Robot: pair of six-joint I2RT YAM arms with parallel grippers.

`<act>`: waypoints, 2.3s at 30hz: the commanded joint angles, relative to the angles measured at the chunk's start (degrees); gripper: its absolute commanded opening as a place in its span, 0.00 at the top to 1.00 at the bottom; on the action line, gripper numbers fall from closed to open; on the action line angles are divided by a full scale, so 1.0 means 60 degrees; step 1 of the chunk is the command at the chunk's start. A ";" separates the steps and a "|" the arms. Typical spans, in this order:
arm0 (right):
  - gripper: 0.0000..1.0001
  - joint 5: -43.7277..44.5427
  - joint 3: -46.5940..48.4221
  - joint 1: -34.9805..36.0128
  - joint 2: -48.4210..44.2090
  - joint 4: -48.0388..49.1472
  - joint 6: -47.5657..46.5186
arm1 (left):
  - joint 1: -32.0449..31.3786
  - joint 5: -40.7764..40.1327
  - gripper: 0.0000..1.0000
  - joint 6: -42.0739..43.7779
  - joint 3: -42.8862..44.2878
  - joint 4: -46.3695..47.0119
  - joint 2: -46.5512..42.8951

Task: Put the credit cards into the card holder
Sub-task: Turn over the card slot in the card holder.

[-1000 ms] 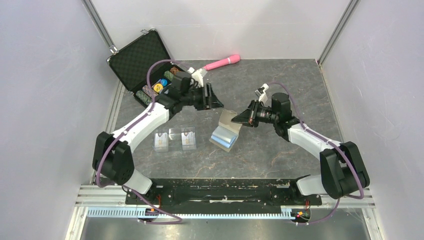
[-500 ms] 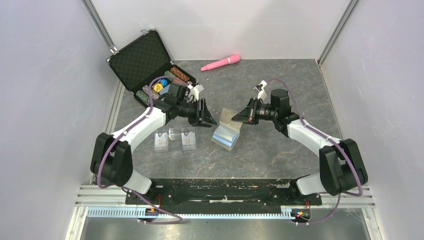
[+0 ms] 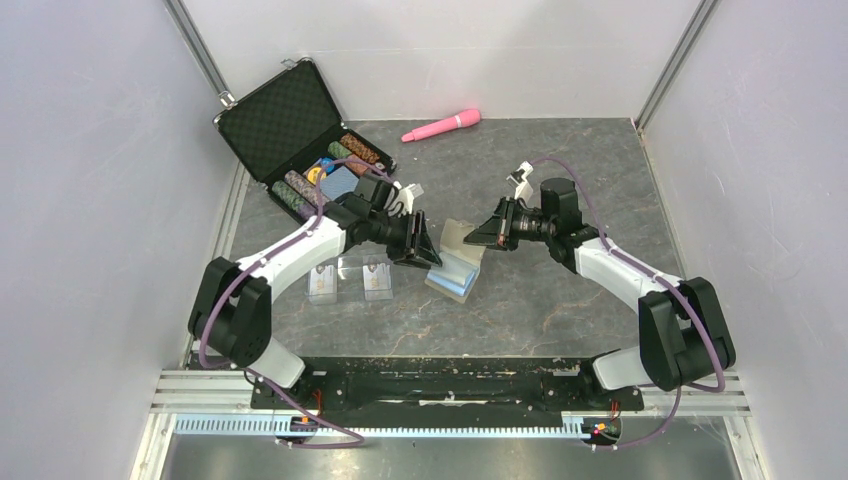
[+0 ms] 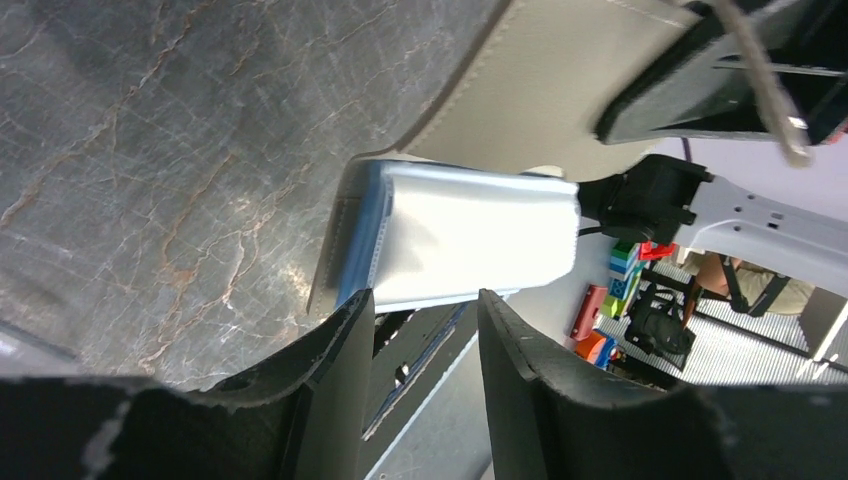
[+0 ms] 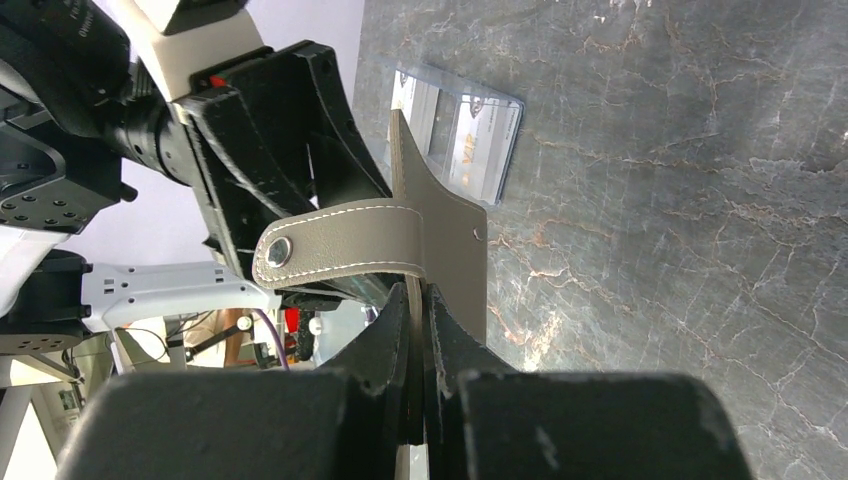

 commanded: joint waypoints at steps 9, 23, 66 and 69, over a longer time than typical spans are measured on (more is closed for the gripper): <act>1.00 -0.0102 0.0492 -0.0042 0.0136 0.0096 -0.0164 | -0.0343 -0.1020 0.49 0.0642 0.0577 -0.0484 0.0195; 1.00 -0.0132 0.0609 -0.0040 0.0349 0.0040 -0.0247 | -0.0430 -0.1136 0.58 0.0832 0.1021 -0.0676 0.0216; 1.00 -0.0211 0.0625 -0.0041 0.0220 -0.0160 -0.0477 | -0.0585 0.0252 0.48 -0.1256 -0.0036 0.3550 0.0111; 1.00 -0.0303 0.0554 -0.0041 0.0101 -0.0160 -0.0441 | -0.0498 0.0276 0.43 -0.1692 -0.0174 0.4487 -0.0027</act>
